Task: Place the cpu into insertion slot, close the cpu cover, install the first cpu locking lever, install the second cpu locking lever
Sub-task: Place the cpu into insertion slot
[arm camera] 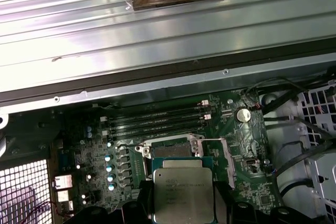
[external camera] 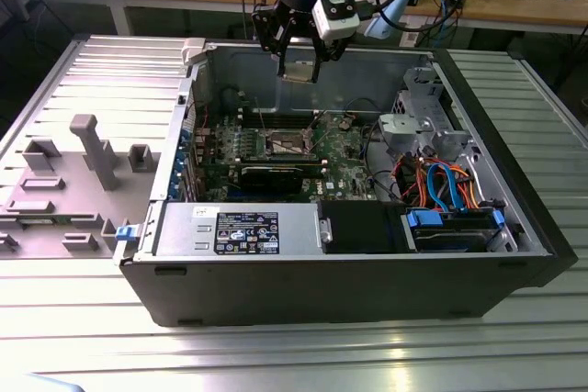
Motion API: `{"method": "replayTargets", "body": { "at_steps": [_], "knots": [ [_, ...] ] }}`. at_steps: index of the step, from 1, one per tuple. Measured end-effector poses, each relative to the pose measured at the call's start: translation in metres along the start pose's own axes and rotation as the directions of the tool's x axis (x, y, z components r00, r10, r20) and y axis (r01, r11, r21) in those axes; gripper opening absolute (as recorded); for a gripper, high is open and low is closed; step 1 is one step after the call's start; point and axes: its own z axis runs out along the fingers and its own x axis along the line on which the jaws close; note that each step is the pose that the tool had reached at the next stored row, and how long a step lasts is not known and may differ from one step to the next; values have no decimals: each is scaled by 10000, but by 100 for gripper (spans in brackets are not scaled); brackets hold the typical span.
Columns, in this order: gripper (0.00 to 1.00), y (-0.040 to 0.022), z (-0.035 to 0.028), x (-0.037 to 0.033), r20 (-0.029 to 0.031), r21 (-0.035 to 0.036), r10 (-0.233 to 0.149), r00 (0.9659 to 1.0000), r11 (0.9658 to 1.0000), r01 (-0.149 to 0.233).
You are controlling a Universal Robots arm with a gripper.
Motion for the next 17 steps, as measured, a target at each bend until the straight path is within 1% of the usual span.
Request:
{"method": "replayTargets", "body": {
  "at_steps": [17],
  "knots": [
    [55, 0, 0, 0, 13, -3, 143, 9999, 9999, -143]
  ]
}}
